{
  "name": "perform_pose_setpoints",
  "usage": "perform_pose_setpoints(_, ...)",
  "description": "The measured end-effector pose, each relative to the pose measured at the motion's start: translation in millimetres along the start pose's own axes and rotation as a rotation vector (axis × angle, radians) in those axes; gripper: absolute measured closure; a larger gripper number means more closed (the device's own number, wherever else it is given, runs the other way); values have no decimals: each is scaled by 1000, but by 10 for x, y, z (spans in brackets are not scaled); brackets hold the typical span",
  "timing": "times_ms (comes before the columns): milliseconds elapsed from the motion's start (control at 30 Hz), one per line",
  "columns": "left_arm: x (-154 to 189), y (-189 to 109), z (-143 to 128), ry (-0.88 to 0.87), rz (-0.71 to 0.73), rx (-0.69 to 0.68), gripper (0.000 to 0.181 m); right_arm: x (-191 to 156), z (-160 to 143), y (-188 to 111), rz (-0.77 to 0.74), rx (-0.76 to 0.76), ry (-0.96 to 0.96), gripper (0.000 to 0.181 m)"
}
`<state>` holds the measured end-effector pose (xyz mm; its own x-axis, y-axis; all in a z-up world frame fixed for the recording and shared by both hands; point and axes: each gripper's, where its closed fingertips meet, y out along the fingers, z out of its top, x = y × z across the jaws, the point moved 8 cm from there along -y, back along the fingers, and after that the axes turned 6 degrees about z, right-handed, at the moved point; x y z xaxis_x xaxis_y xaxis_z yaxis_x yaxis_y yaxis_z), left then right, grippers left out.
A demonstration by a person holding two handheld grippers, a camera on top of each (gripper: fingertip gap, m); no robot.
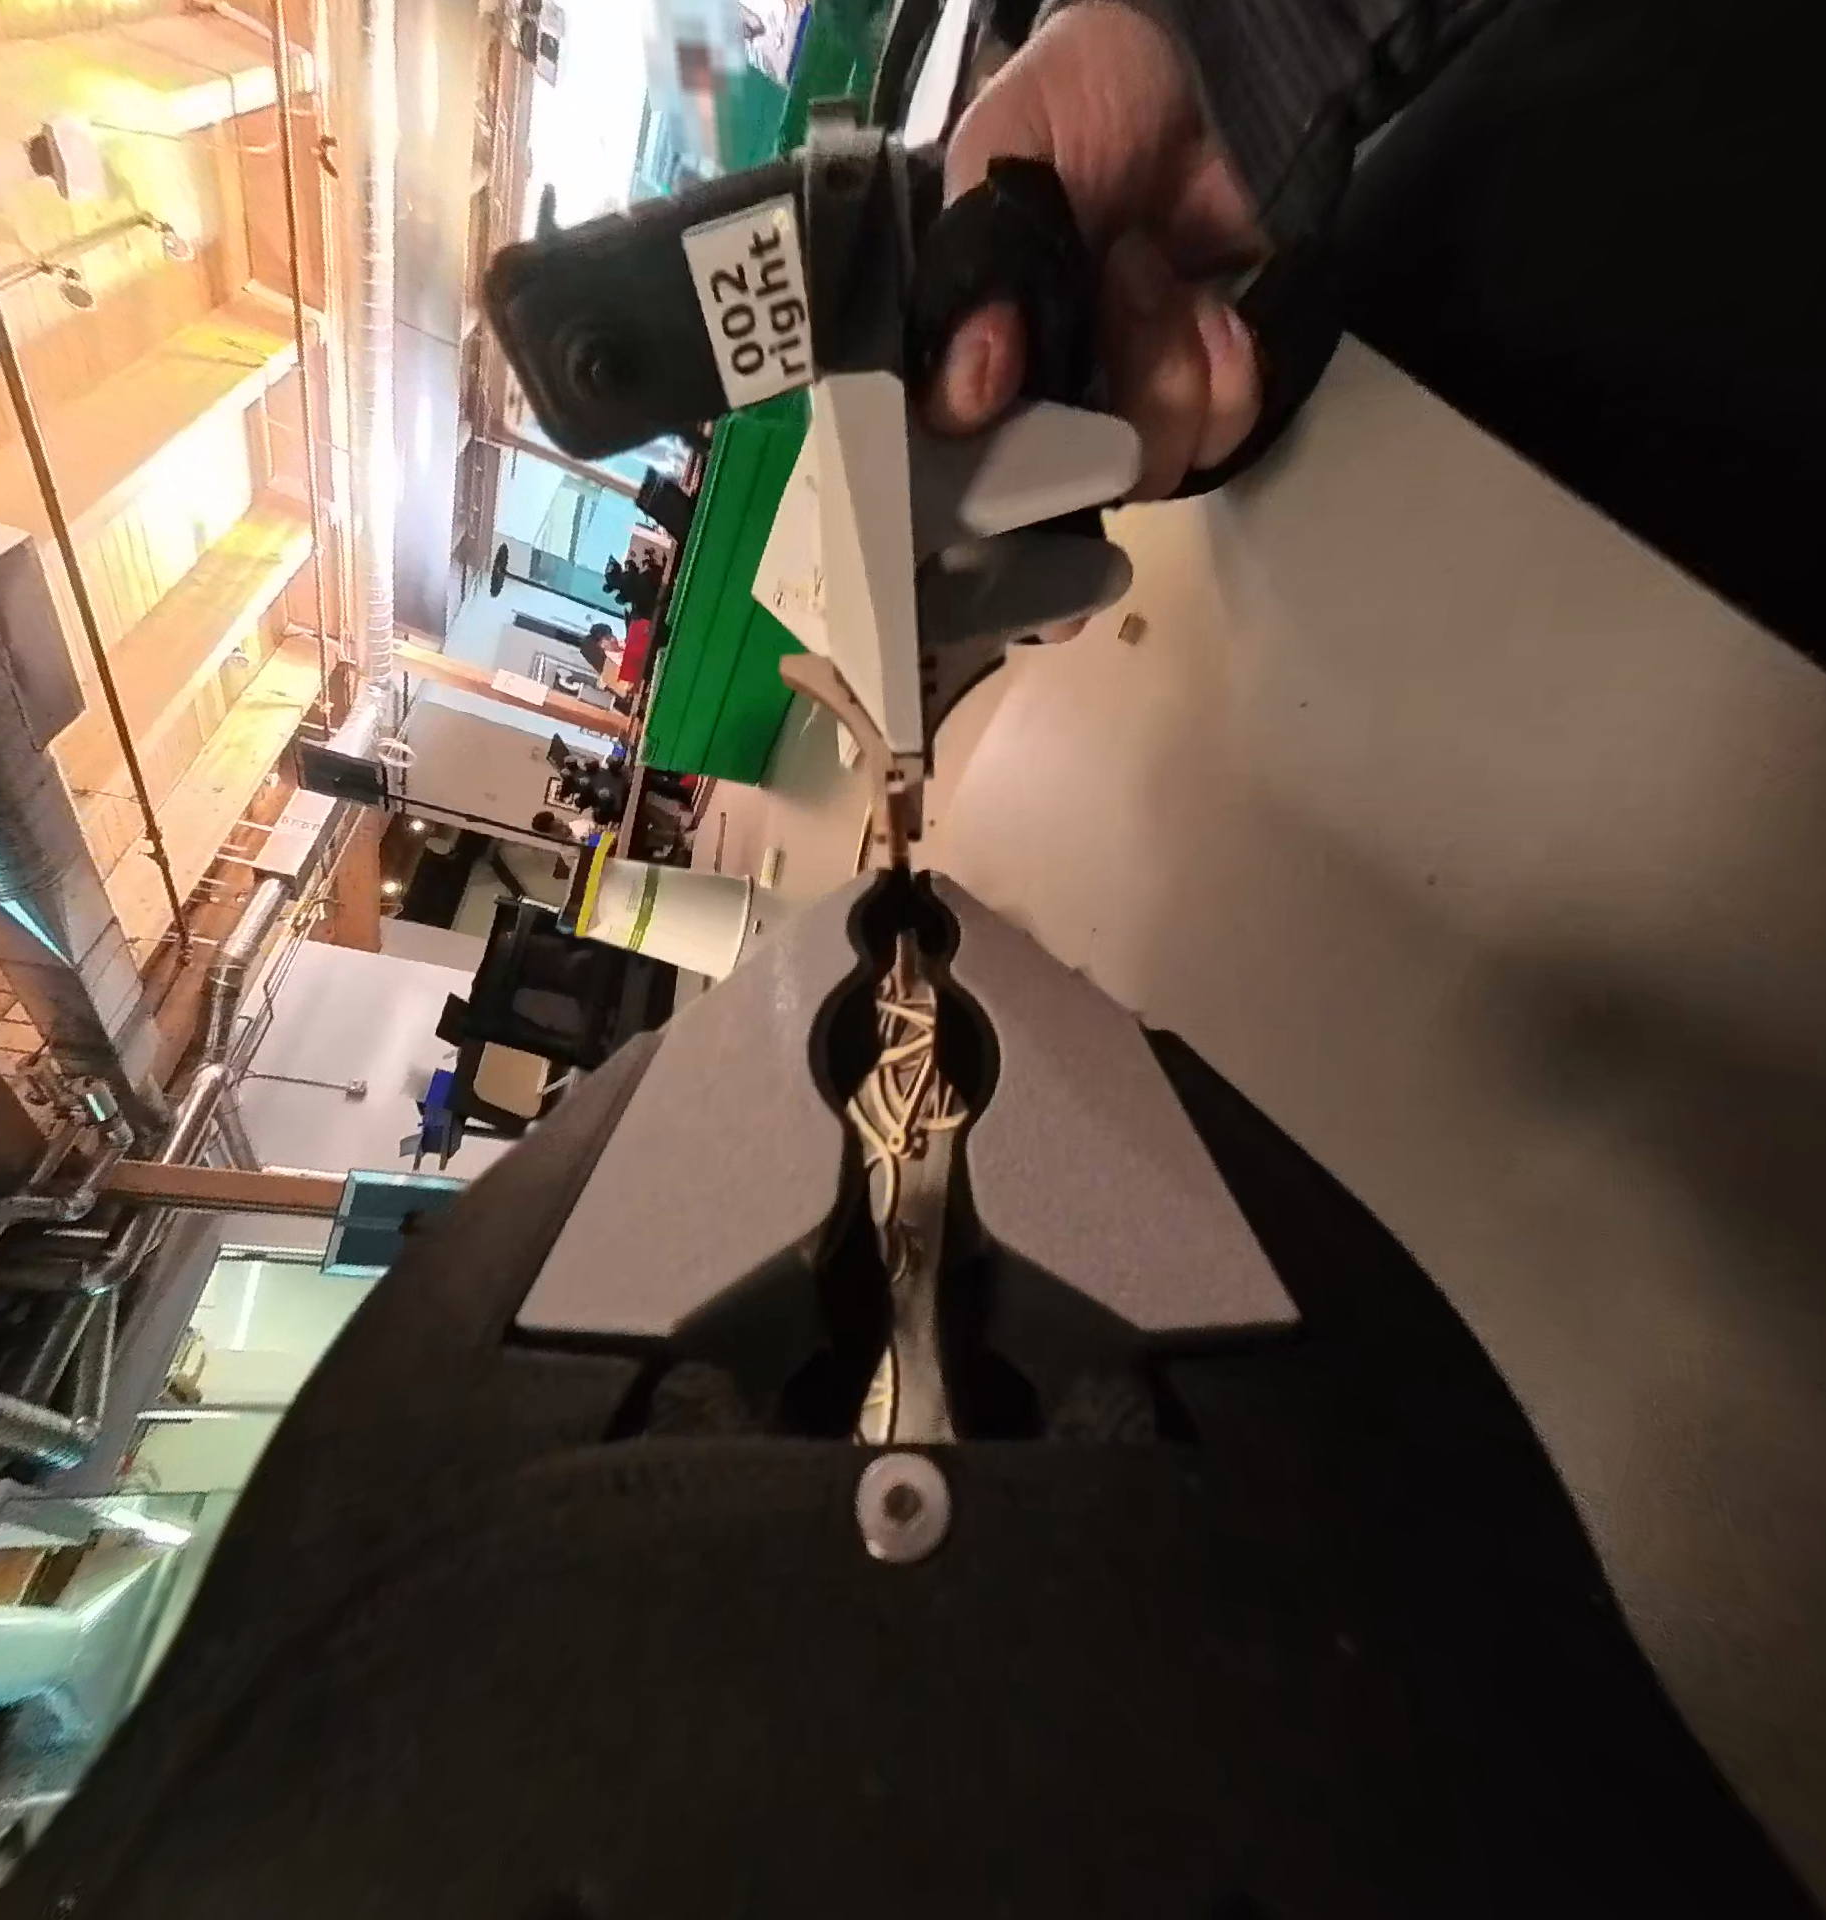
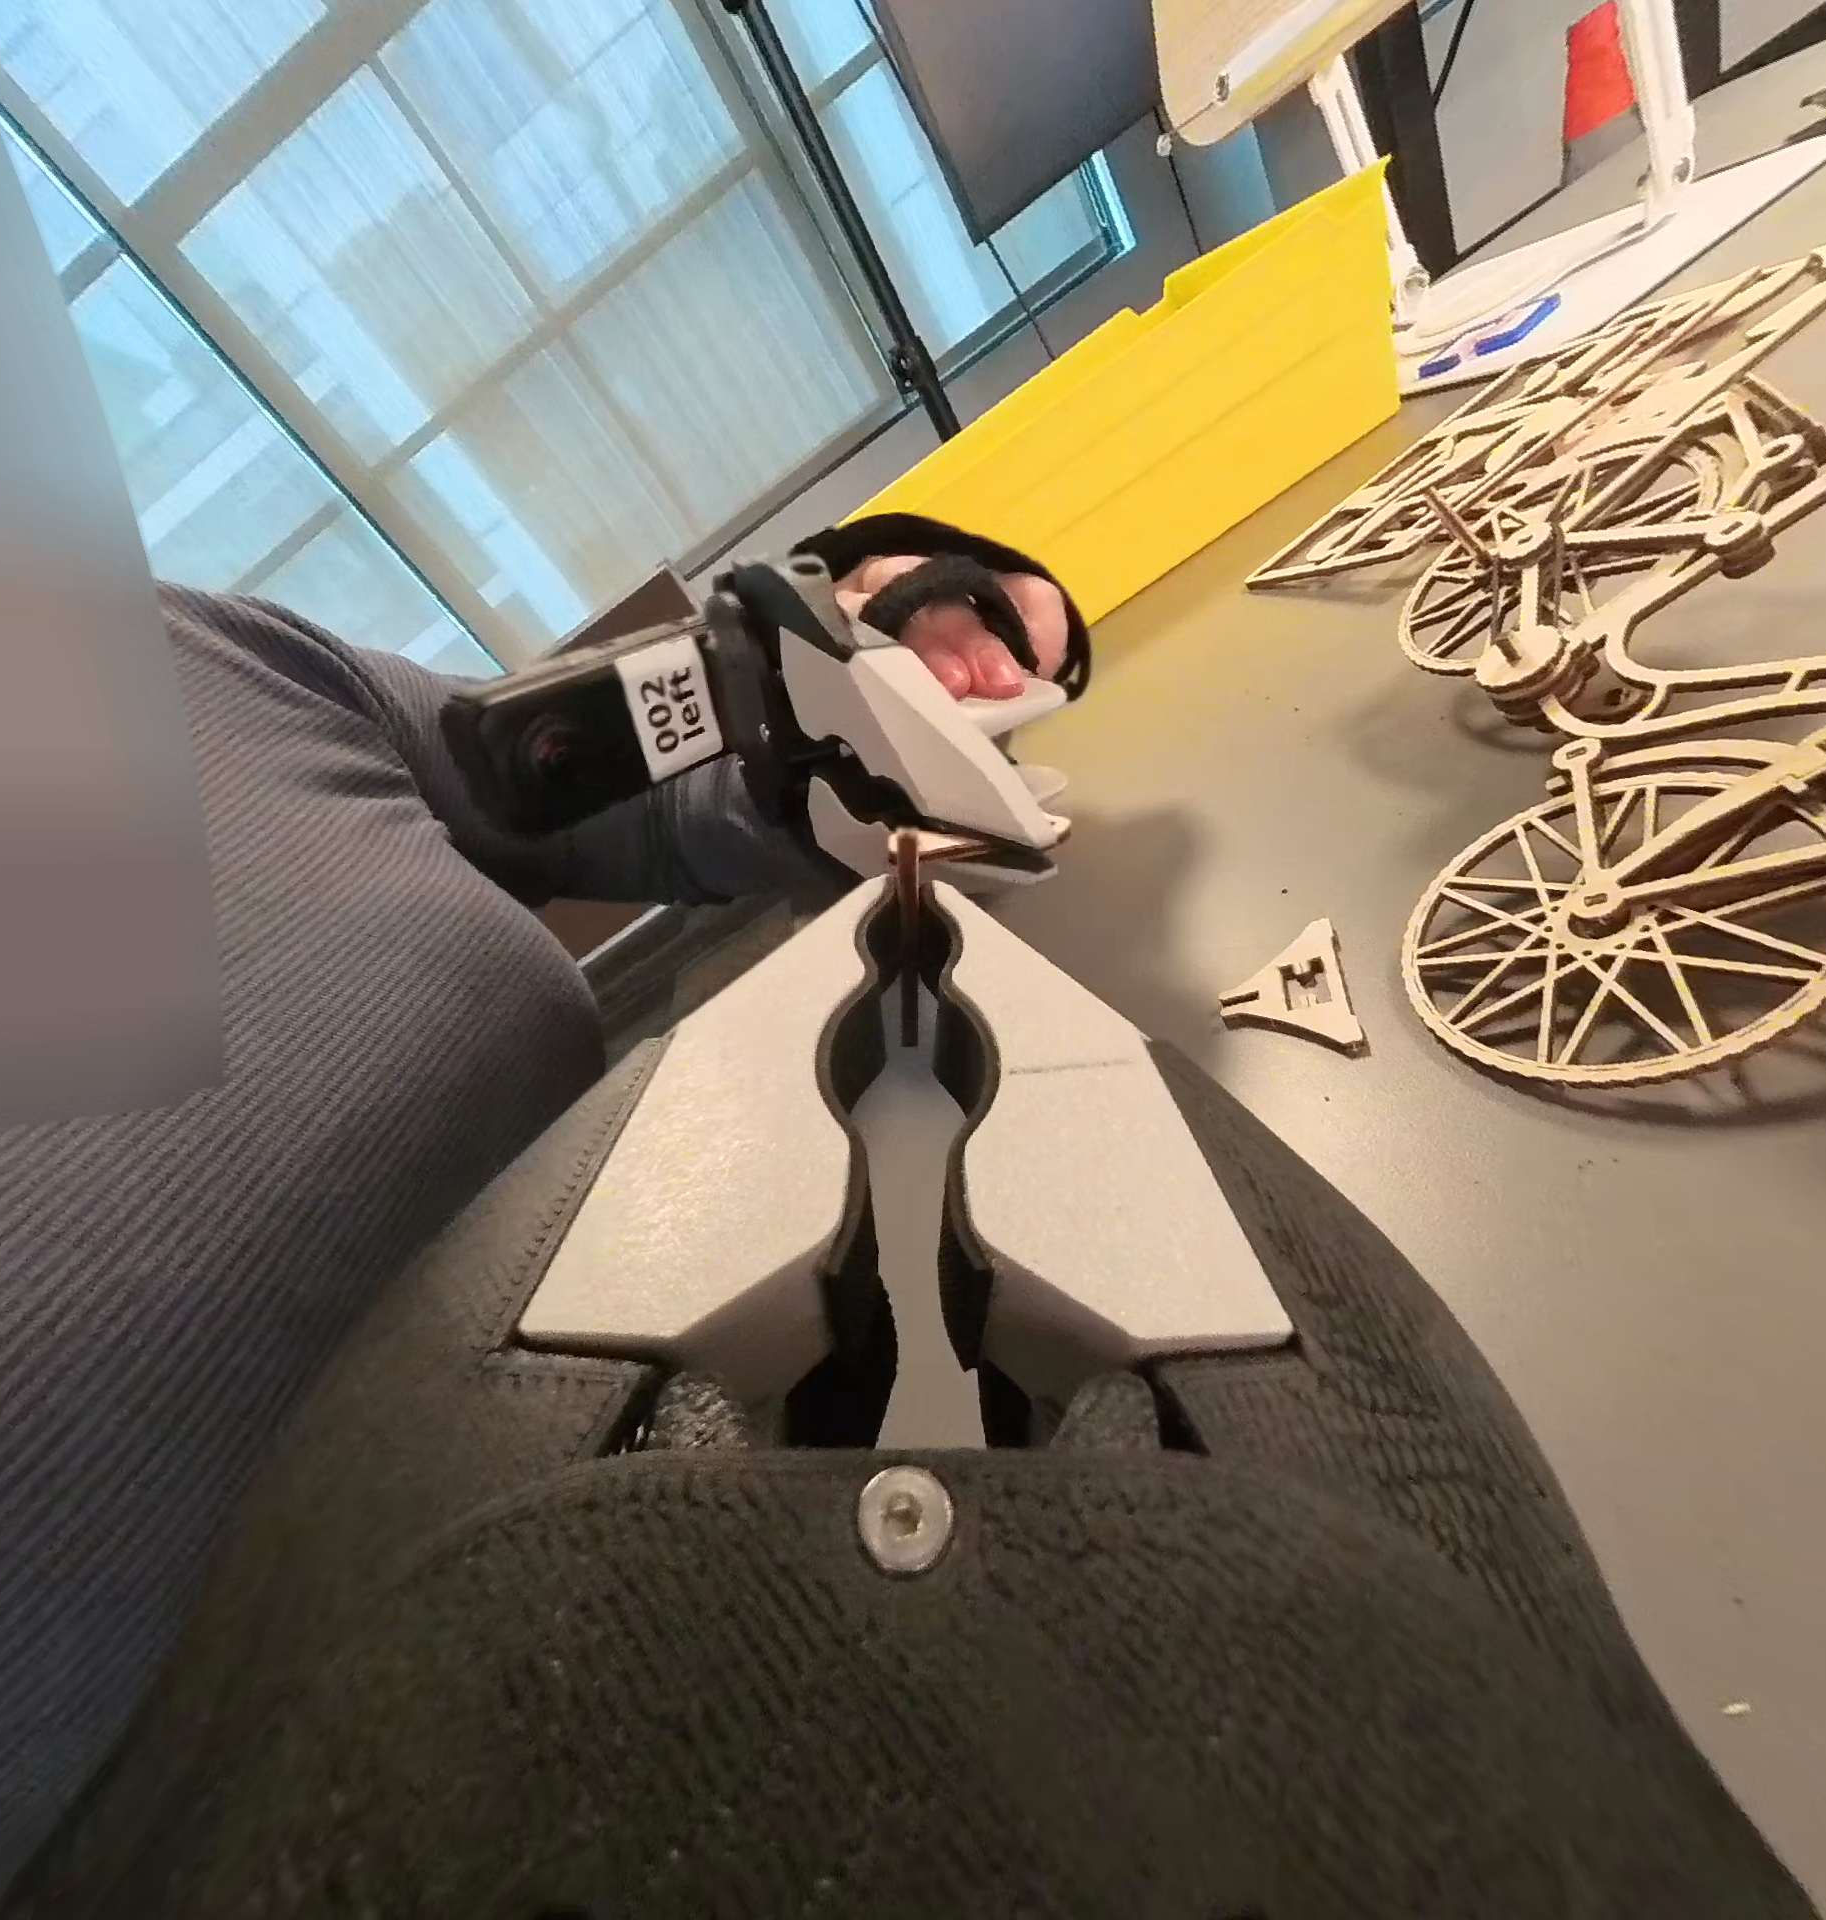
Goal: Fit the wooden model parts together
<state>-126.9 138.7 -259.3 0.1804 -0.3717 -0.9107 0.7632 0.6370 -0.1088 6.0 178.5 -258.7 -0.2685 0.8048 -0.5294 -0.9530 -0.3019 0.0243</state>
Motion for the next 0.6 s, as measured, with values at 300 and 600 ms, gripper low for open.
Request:
perform_pose_setpoints(300, 33, 73, 8, 0, 20, -93, 181, 22, 3, 27, -76, -9, -28, 181)
perform_pose_setpoints(600, 16, 72, -56, 16, 37, -114, 181, 63, 21, -10, -99, 27, 2, 181)
